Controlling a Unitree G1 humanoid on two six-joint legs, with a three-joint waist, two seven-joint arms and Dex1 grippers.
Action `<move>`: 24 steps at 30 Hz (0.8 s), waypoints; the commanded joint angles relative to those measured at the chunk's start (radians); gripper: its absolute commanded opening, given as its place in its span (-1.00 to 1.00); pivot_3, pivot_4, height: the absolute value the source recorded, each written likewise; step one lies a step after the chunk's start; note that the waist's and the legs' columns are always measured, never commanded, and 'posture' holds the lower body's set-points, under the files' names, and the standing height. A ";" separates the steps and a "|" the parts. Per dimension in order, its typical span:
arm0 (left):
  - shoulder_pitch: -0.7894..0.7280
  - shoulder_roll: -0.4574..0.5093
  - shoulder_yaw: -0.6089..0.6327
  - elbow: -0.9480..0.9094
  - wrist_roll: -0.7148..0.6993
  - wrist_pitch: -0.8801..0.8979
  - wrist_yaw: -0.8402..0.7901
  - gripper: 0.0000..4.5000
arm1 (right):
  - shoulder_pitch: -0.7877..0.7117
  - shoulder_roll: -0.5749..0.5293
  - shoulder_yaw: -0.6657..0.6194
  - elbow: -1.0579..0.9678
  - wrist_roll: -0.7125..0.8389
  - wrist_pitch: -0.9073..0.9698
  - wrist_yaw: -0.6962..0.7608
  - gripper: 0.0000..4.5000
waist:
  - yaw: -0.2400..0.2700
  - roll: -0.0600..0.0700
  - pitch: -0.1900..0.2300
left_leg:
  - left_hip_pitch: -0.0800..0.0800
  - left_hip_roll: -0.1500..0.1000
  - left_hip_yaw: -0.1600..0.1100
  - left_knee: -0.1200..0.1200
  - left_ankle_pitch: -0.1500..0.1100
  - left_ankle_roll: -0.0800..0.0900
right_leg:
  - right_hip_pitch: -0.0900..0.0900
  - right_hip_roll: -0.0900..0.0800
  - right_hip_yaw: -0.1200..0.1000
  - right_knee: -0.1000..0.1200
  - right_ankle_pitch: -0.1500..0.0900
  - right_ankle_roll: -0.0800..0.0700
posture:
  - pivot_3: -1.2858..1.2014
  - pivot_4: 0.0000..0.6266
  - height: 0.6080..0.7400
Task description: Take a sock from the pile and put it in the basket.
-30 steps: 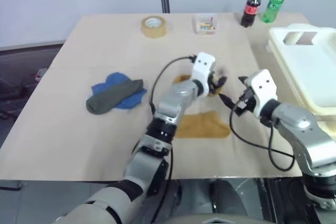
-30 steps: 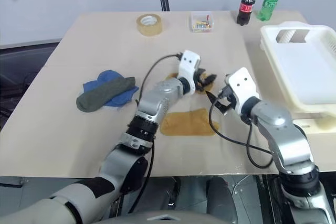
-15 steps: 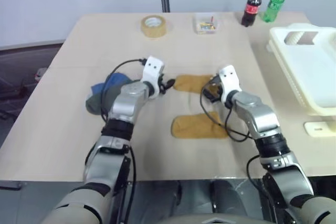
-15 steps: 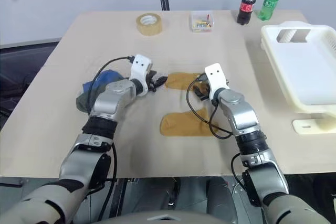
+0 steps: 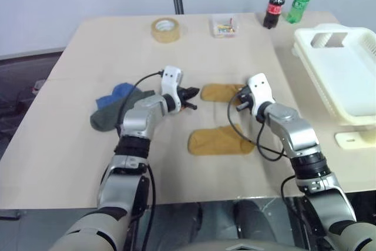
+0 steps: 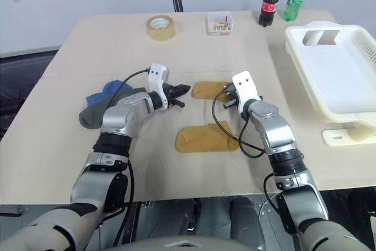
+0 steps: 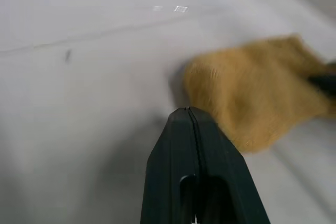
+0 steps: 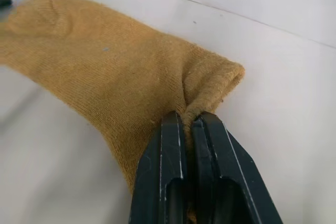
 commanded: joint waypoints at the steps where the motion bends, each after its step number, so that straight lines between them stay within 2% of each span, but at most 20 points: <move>1: 0.095 0.040 0.058 -0.312 -0.159 0.164 -0.035 -1.00 | 0.041 -0.064 -0.056 -0.265 0.081 0.114 0.070 -0.98 | -0.003 0.000 0.000 | -0.002 0.000 0.000 0.000 0.000 0.000 | -0.001 0.000 0.000 0.000 0.000 0.000 | 0.03 -0.52 1.00; 3: 0.161 0.063 0.075 -0.438 -0.212 0.239 -0.020 -1.00 | 0.072 -0.097 -0.081 -0.367 0.126 0.173 0.095 -0.98 | -0.009 0.000 0.000 | -0.010 0.000 -0.002 0.004 0.000 0.000 | -0.008 0.000 -0.001 0.001 0.000 0.000 | 0.03 -0.52 1.00; 8: 0.262 0.096 0.107 -0.583 -0.253 0.312 0.050 -1.00 | 0.120 -0.136 -0.107 -0.466 0.176 0.251 0.104 -0.98 | -0.001 0.001 -0.001 | -0.008 0.000 -0.002 0.004 0.000 0.000 | -0.007 0.001 -0.002 0.002 0.002 -0.001 | 0.03 -0.52 1.00; 11: 0.240 0.089 0.061 -0.534 -0.211 0.277 0.077 -0.65 | 0.126 -0.130 -0.086 -0.404 0.160 0.216 0.089 -1.00 | 0.013 0.001 -0.001 | -0.007 0.001 -0.002 0.004 0.000 0.000 | -0.006 0.002 -0.002 0.002 0.006 -0.002 | 0.03 -0.52 1.00; 15: 0.129 0.058 -0.055 -0.361 -0.104 0.203 0.096 0.09 | 0.110 -0.125 -0.057 -0.303 0.128 0.152 0.082 -1.00 | 0.035 0.001 -0.001 | -0.004 0.002 -0.002 0.006 0.000 0.001 | -0.001 0.003 -0.003 -0.001 0.010 0.000 | 0.03 -0.52 1.00; 19: 0.058 0.039 -0.127 -0.228 -0.033 0.133 0.081 0.09 | 0.101 -0.127 -0.046 -0.250 0.112 0.111 0.087 -1.00 | 0.037 0.001 -0.001 | -0.004 0.001 -0.002 0.007 0.002 -0.002 | 0.000 0.003 -0.003 -0.001 0.011 0.000 | 0.03 -0.52 1.00; 22: -0.052 -0.033 -0.213 0.090 0.128 -0.017 0.183 0.09 | 0.092 -0.133 -0.036 -0.211 0.092 0.075 0.088 -1.00 | 0.035 0.001 -0.001 | -0.006 0.001 -0.001 0.006 0.002 -0.002 | -0.003 0.003 -0.002 -0.002 0.011 0.000 | 0.03 -0.52 1.00; 24: -0.075 -0.056 -0.224 0.172 0.158 -0.067 0.187 -0.13 | 0.091 -0.131 -0.031 -0.208 0.085 0.067 0.088 -1.00 | 0.036 0.001 -0.001 | -0.007 0.001 -0.001 0.006 0.002 -0.002 | -0.003 0.003 -0.003 -0.003 0.011 0.000 | 0.03 -0.52 1.00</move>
